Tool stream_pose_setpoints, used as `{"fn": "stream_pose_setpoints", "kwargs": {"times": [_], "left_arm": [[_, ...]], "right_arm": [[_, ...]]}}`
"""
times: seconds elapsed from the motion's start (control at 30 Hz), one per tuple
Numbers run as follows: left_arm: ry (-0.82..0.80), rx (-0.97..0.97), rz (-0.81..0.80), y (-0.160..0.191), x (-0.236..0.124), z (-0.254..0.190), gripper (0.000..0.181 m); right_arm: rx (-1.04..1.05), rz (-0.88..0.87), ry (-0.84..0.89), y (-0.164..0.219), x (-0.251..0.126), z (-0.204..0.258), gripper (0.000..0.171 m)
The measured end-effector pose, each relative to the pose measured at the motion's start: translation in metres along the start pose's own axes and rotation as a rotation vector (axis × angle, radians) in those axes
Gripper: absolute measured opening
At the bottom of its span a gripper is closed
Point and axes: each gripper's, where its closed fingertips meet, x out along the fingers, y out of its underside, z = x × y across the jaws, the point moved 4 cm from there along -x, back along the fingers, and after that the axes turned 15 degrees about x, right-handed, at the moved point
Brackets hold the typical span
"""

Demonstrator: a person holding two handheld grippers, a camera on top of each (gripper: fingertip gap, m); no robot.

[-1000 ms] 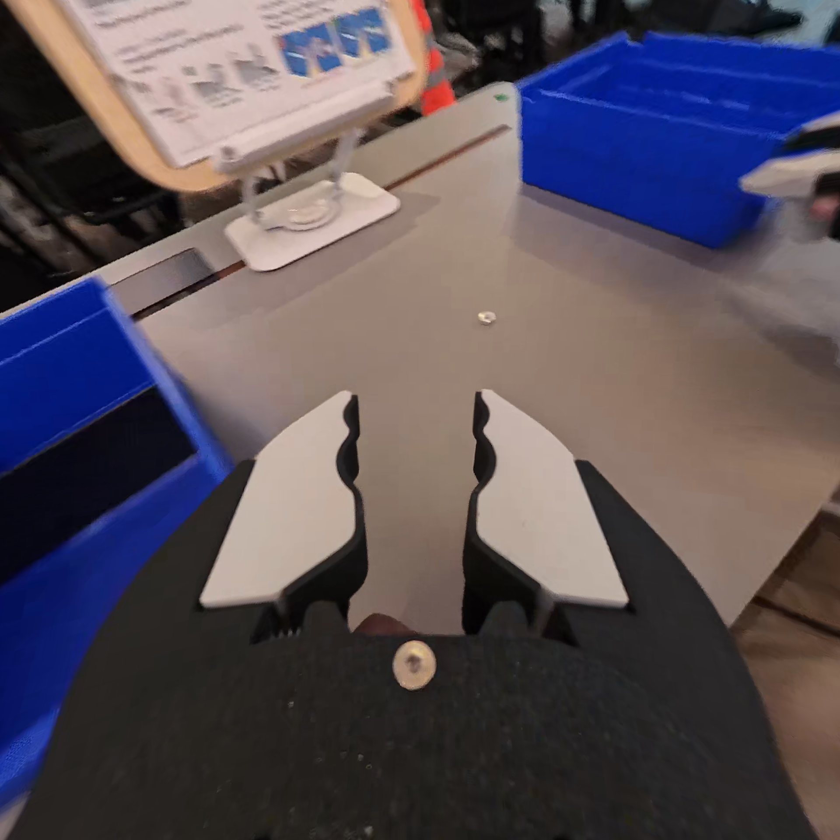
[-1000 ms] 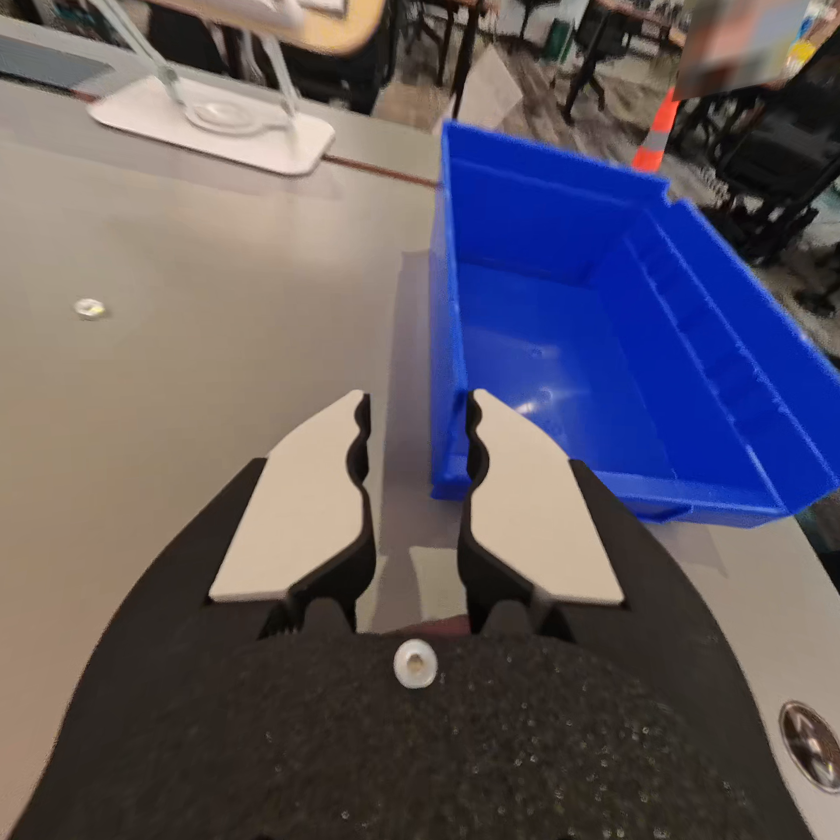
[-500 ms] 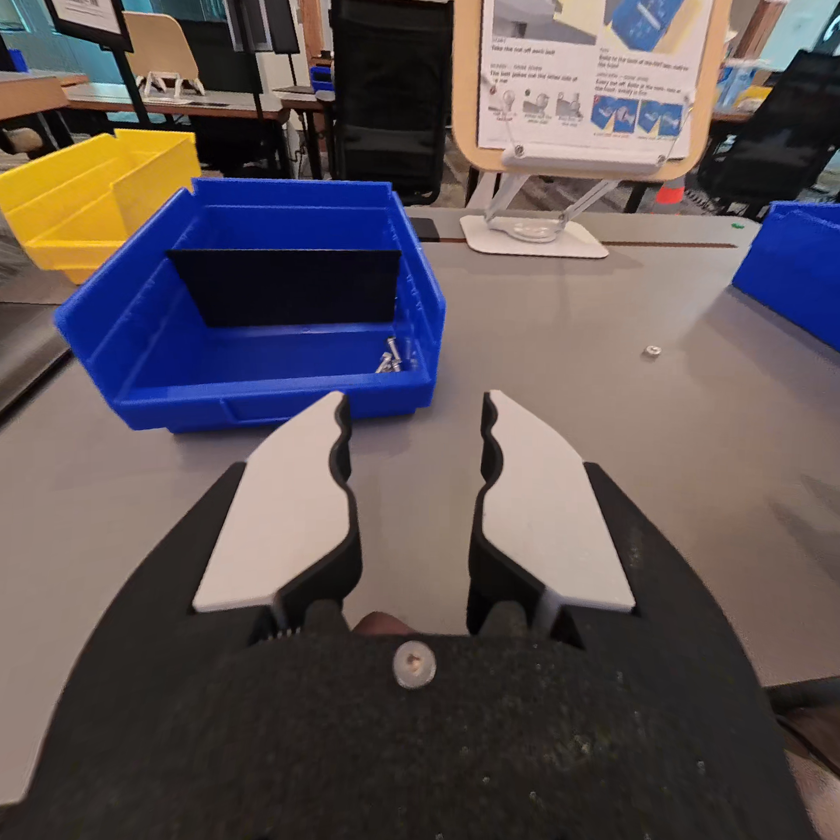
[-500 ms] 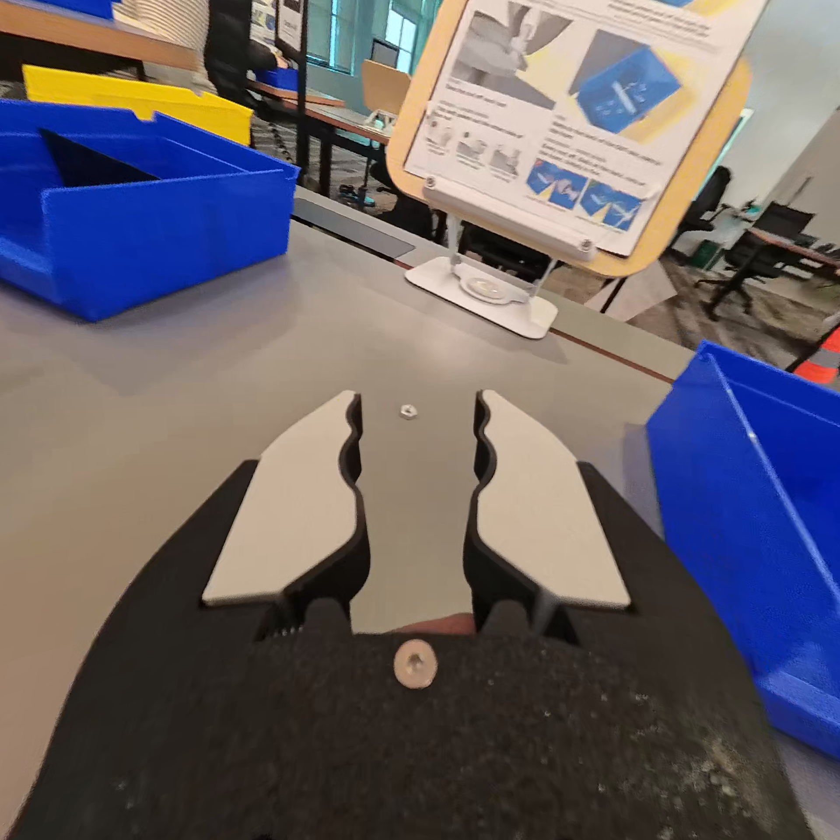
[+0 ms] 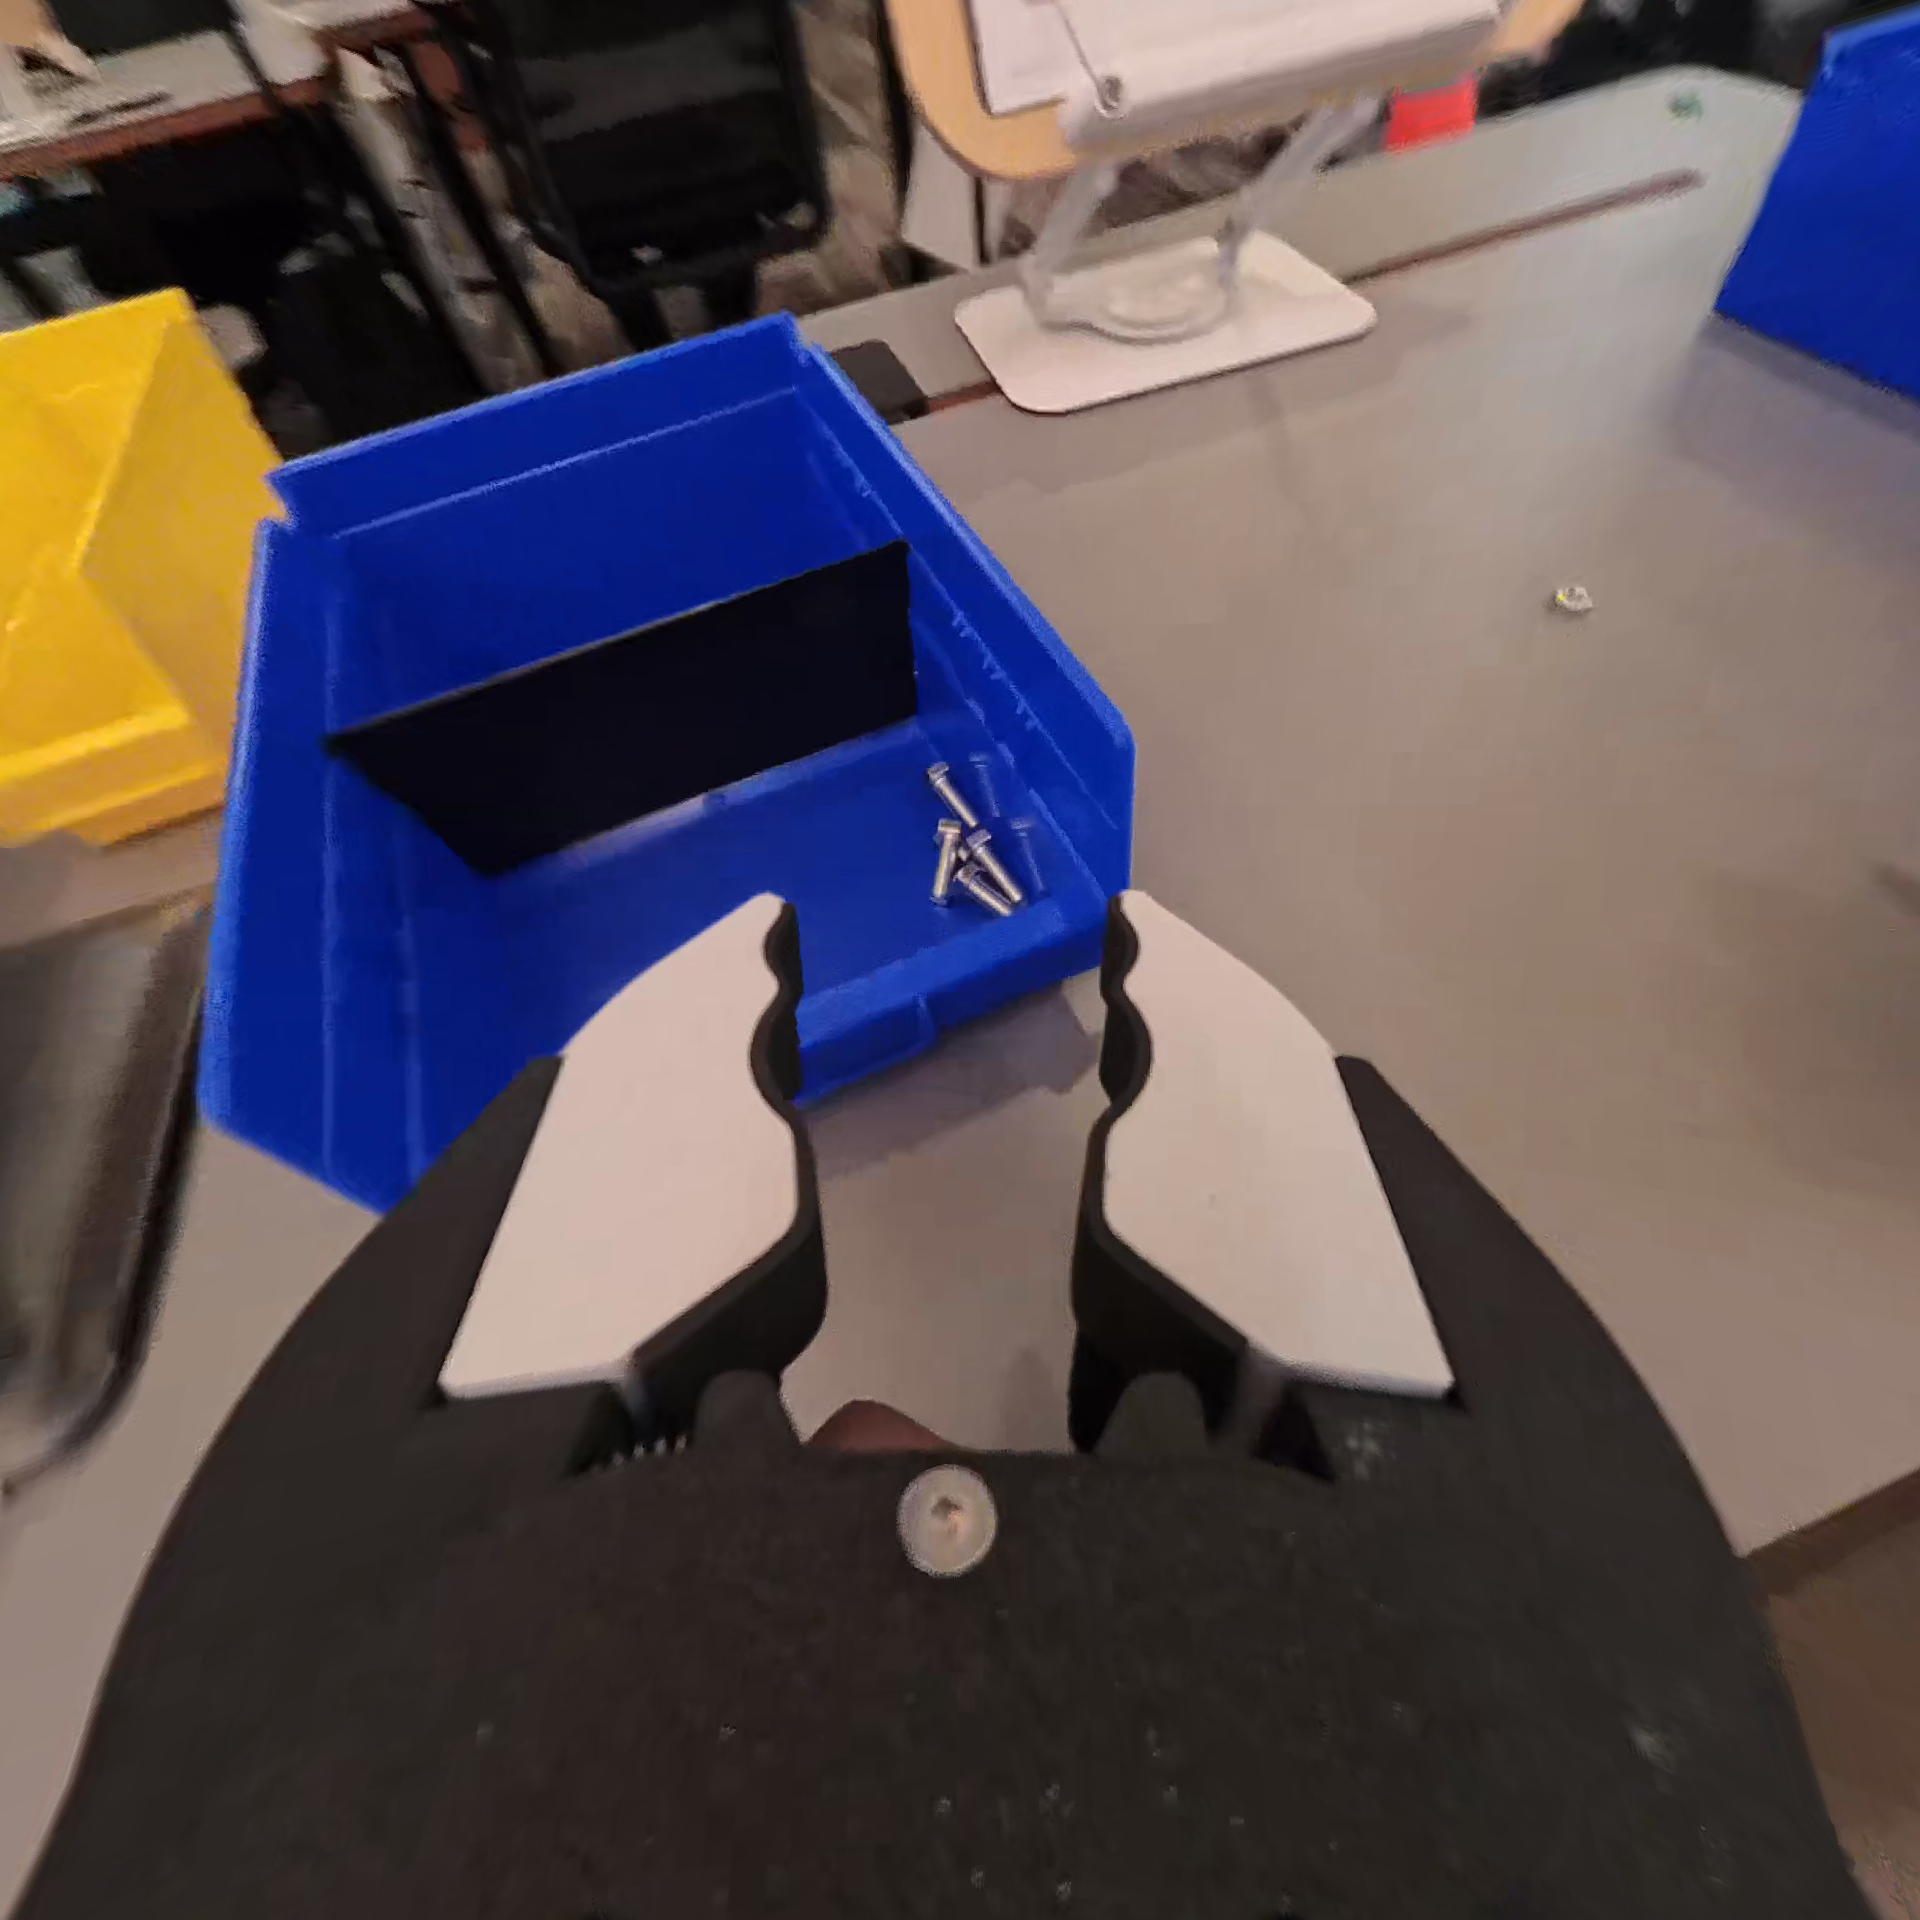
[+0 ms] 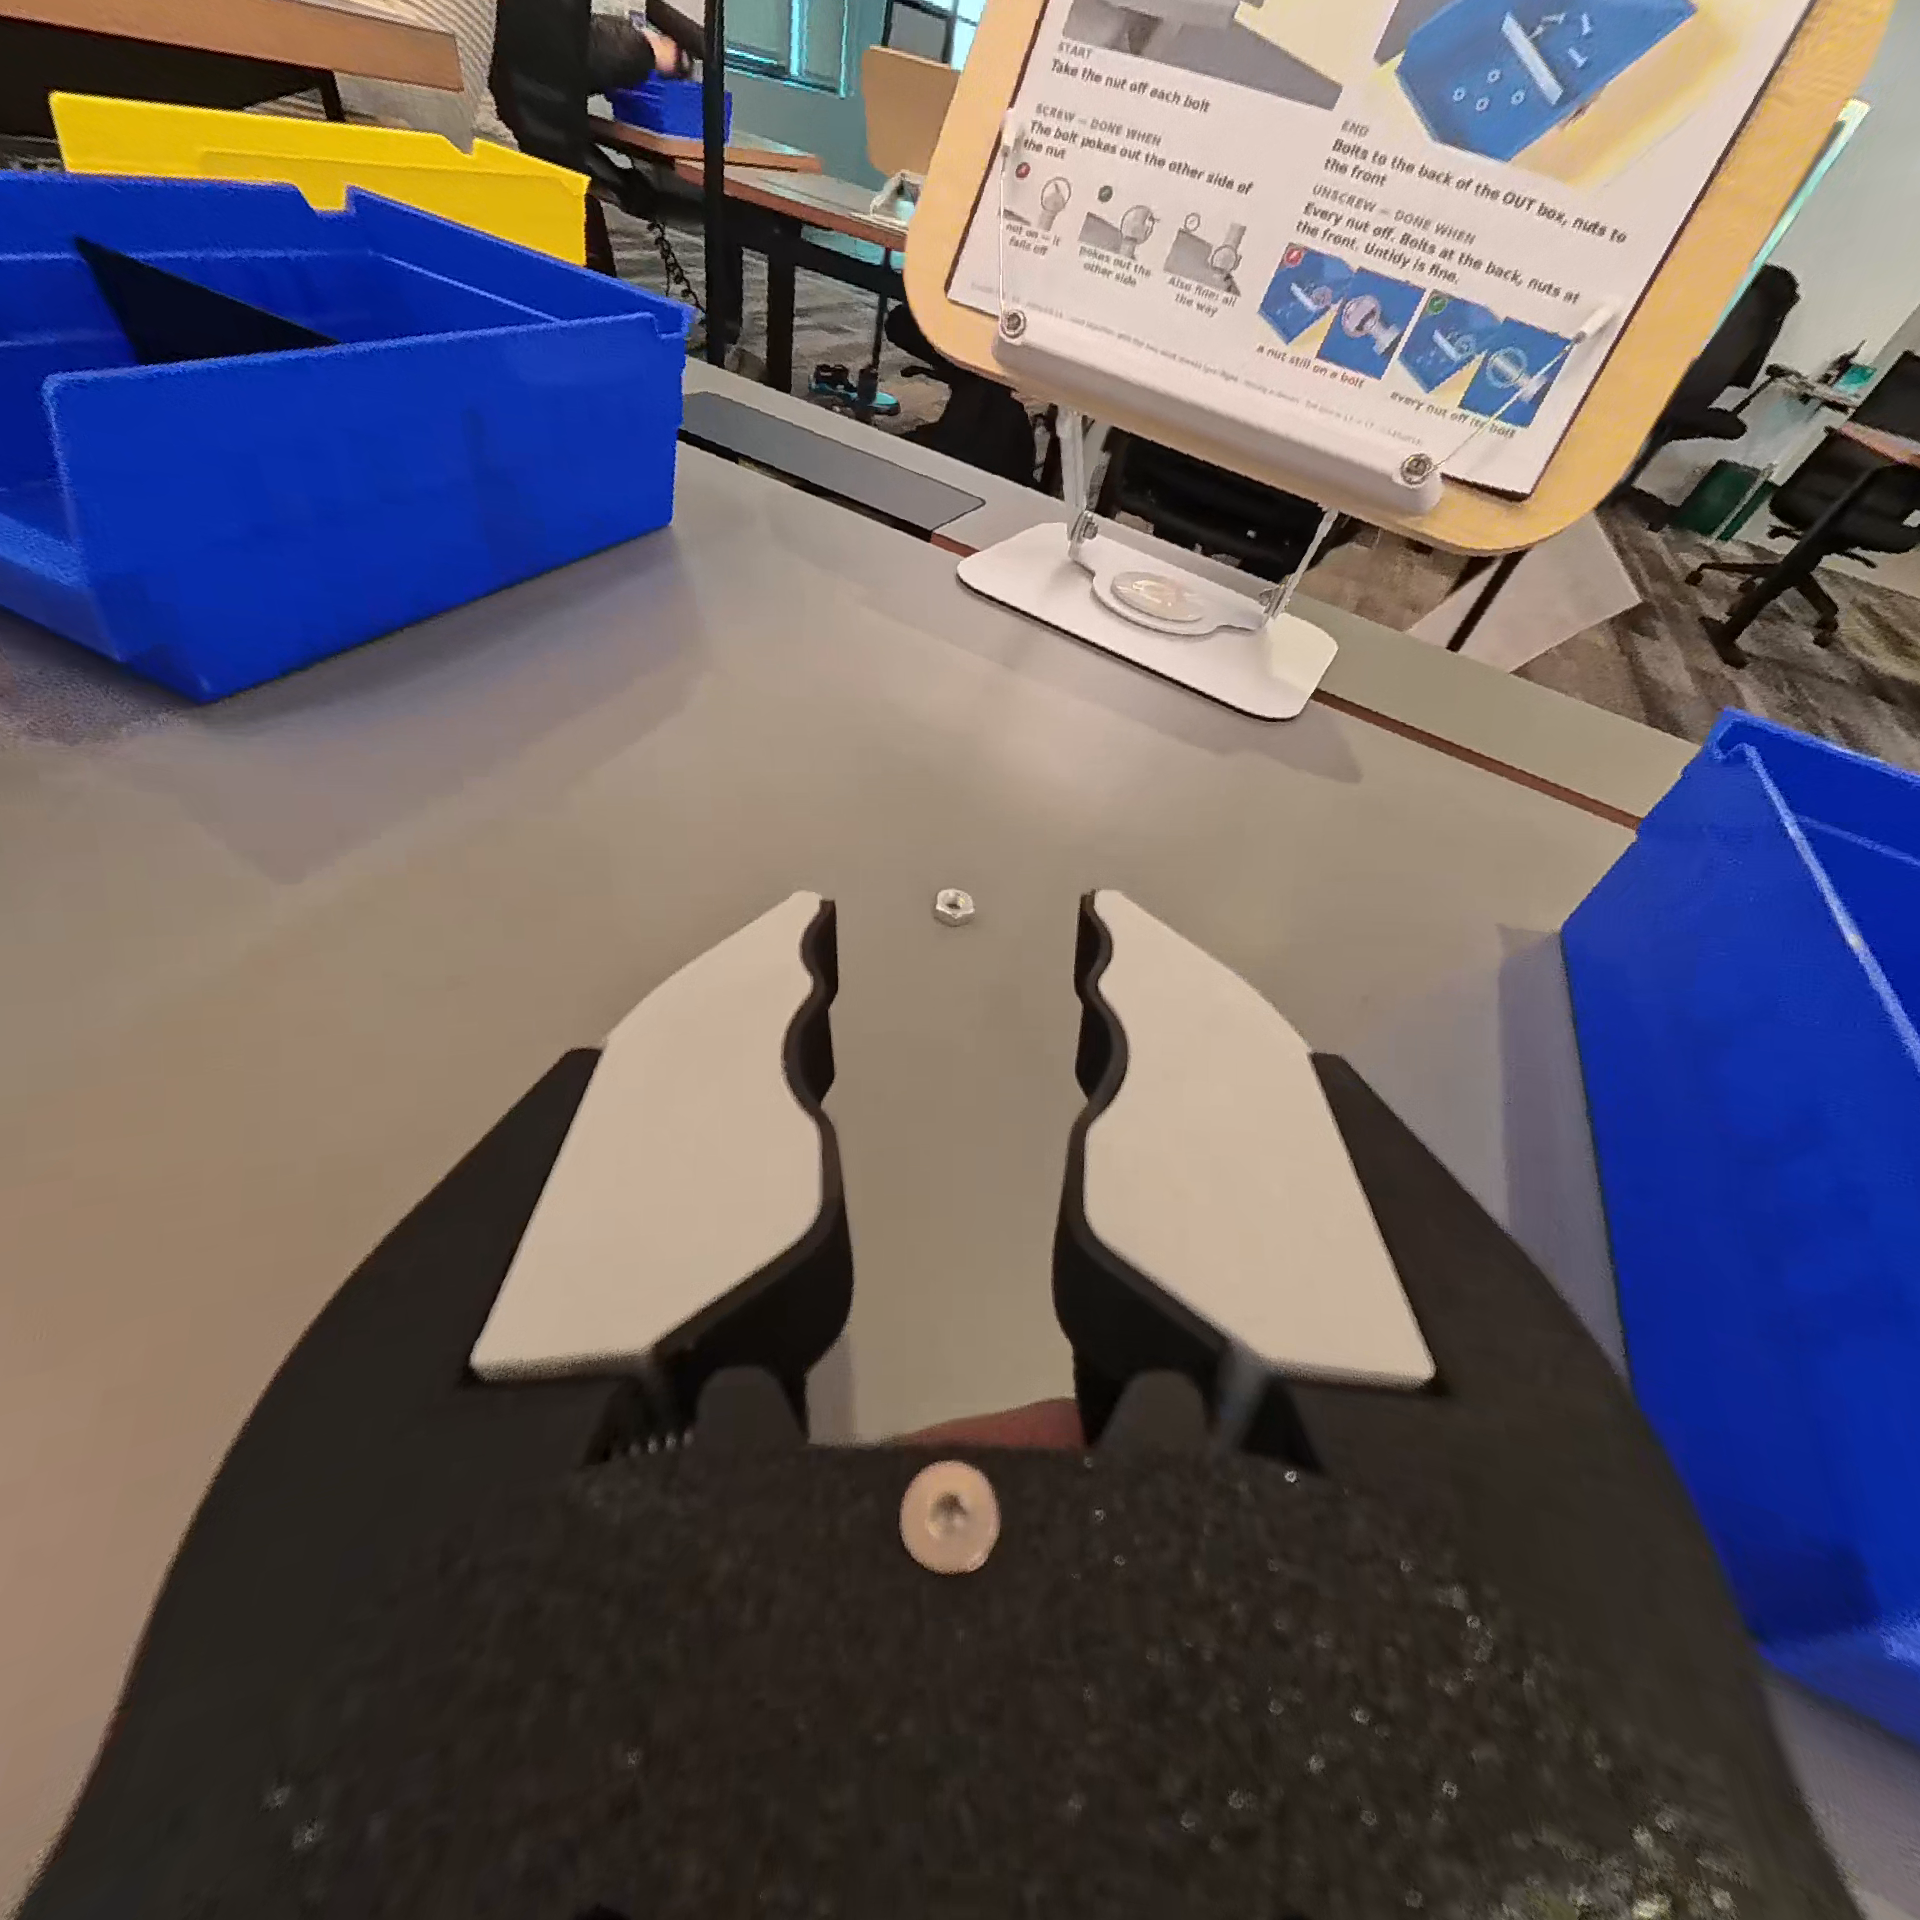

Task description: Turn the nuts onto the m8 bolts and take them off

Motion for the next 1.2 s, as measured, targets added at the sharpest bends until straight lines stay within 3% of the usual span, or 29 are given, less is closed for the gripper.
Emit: {"fn": "stream_pose_setpoints", "kwargs": {"times": [0.2,0.33,0.47,0.63,0.83,1.2], "left_arm": [[0.217,0.285,0.313,-0.006,0.06,0.04,0.054],[0.409,0.264,0.491,0.011,0.104,0.038,0.052],[0.582,0.221,0.618,0.025,0.124,0.025,0.053],[0.629,0.207,0.701,0.034,0.144,0.025,0.05],[0.637,0.16,0.686,0.034,0.157,0.022,0.042],[0.599,0.314,0.772,0.052,0.149,0.029,0.041]], "right_arm": [[0.007,0.0,0.008,-0.002,-0.002,-0.014,0.04],[0.026,-0.007,0.014,-0.004,-0.003,-0.018,0.039],[0.028,0.0,0.022,-0.004,-0.004,-0.019,0.038],[0.022,0.014,0.036,-0.002,-0.007,-0.025,0.036],[0.029,0.017,0.048,-0.005,-0.008,-0.03,0.035],[0.028,0.027,0.032,-0.007,0.0,-0.026,0.033]]}}
